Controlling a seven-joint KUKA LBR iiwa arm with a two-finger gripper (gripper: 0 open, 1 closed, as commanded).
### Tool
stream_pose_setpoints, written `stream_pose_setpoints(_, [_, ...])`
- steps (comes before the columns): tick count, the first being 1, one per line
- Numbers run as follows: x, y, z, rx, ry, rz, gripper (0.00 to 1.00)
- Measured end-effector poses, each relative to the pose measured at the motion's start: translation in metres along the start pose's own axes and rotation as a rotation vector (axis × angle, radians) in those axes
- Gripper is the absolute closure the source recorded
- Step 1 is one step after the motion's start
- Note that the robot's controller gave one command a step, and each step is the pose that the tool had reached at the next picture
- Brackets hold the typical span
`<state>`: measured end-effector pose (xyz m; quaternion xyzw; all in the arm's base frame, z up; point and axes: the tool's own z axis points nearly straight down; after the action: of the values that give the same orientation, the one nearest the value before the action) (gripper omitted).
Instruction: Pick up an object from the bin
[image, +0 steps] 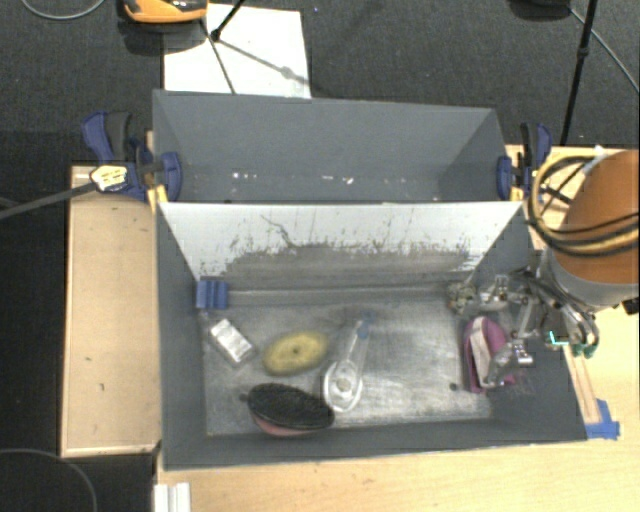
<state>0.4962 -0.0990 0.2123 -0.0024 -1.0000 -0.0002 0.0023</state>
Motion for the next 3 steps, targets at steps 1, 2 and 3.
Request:
stream_pose_setpoints(1, [-0.020, -0.046, 0.021, 0.003, -0.009, 0.033, 0.00])
stream_pose_setpoints(2, [-0.021, -0.047, 0.142, -0.003, -0.012, -0.167, 0.00])
stream_pose_setpoints(3, [-0.004, -0.051, 0.058, 0.005, -0.013, -0.326, 0.00])
